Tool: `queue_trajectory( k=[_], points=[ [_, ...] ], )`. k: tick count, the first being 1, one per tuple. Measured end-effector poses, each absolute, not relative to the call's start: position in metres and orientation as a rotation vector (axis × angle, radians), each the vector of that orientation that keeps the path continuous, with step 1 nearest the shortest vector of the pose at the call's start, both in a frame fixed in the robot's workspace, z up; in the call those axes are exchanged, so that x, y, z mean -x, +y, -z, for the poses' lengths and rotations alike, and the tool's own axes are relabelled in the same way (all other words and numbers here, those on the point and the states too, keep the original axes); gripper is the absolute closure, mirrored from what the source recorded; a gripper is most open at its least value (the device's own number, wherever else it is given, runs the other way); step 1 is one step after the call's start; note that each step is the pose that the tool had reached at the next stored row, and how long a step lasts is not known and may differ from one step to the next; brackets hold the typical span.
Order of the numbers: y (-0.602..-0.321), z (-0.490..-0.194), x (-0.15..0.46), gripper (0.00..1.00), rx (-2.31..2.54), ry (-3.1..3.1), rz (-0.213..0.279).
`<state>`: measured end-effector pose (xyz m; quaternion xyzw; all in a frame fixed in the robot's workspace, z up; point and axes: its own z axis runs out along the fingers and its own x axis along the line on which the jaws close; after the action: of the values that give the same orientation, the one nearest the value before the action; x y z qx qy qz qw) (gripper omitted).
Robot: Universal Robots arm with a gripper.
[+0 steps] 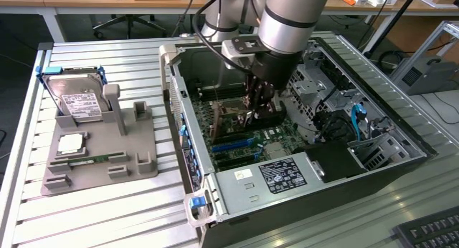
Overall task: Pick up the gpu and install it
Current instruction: 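Insert the gpu into the slot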
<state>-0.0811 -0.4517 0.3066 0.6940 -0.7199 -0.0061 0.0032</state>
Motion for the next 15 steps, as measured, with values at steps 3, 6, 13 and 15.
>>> queue_trajectory(
  k=[3, 6, 13, 15],
  points=[
    [-0.4517, -0.3053, 0.0819, 0.73, -2.176, -2.257, 0.019],
    [-0.4517, -0.3042, 0.0838, 0.73, -2.176, -2.257, 0.019],
    [-0.4517, -0.3009, 0.0883, 0.73, -2.175, -2.256, 0.017],
    [-0.4517, -0.2999, 0.0912, 0.73, -2.175, -2.256, 0.017]
  ],
)
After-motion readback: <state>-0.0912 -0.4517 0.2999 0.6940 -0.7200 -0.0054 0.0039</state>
